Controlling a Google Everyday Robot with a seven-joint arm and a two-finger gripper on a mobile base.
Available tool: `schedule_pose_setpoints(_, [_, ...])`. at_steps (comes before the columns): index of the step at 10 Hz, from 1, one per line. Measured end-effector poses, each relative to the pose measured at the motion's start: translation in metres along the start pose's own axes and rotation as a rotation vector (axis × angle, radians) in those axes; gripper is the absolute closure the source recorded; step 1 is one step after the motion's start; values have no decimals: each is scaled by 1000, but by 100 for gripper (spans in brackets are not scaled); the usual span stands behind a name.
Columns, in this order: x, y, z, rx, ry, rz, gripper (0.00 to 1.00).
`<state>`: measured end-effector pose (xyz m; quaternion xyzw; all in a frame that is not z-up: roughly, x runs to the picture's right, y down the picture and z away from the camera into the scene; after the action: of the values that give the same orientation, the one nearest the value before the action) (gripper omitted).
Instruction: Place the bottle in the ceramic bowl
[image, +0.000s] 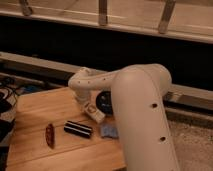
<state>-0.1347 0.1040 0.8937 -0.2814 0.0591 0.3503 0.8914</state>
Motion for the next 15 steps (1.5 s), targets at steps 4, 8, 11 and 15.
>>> schedule_pose_setpoints(4, [-17,0,-13,-7,-37,1,97])
schedule_pose_setpoints(8, [-39,-16,-82,24,-80,33,97])
schedule_pose_setpoints(11, [-48,-51,-124,89,-112,85,97])
schedule_pose_setpoints(15, [-14,-100,-154,146,-169,202,97])
